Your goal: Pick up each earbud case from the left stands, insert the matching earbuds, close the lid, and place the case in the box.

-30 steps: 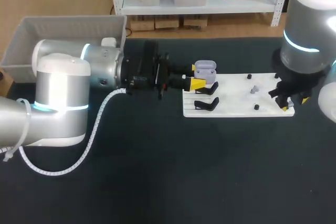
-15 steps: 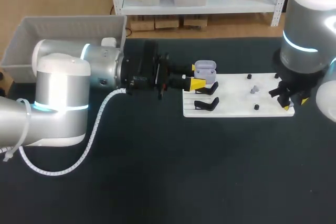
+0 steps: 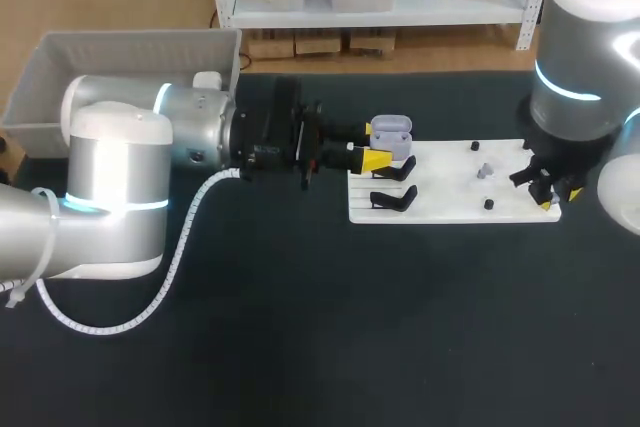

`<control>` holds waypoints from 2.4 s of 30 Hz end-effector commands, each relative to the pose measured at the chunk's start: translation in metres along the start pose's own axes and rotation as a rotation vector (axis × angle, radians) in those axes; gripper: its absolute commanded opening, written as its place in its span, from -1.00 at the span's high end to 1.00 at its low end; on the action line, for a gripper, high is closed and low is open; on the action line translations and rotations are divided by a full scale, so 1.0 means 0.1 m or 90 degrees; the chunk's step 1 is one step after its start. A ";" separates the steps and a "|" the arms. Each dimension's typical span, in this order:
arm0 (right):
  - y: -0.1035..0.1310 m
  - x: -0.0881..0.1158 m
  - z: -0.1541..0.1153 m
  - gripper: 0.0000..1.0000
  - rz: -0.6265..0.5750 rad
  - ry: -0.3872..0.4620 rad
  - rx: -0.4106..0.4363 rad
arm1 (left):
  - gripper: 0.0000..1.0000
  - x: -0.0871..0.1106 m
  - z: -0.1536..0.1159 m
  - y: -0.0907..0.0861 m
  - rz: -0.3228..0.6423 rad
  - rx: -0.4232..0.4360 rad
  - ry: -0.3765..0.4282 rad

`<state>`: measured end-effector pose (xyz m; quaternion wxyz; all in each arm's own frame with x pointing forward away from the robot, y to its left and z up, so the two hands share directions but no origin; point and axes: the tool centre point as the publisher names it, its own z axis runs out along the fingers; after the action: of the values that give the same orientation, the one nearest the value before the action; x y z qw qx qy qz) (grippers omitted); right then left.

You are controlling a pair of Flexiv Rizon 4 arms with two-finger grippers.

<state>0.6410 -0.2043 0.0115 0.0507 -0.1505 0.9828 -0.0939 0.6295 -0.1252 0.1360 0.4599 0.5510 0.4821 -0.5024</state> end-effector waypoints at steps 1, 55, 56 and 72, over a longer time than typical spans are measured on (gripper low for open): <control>0.00 -0.01 0.01 0.62 0.001 0.001 0.001 | 1.00 0.01 0.00 -0.01 0.002 -0.003 -0.002; 0.63 0.25 -1.48 1.00 0.303 0.056 0.124 | 1.00 0.02 0.04 -0.03 0.017 0.005 0.012; 0.63 0.26 -1.53 1.00 0.335 0.057 0.116 | 1.00 0.03 0.07 -0.04 0.020 0.007 0.015; 0.87 0.30 -1.95 1.00 0.515 0.081 0.039 | 1.00 0.10 0.31 -0.17 0.049 0.017 0.000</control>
<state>0.5616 -0.1048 0.1813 0.0266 0.2551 0.9615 -0.0985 0.6117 -0.1521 0.1257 0.4671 0.5782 0.4534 -0.4918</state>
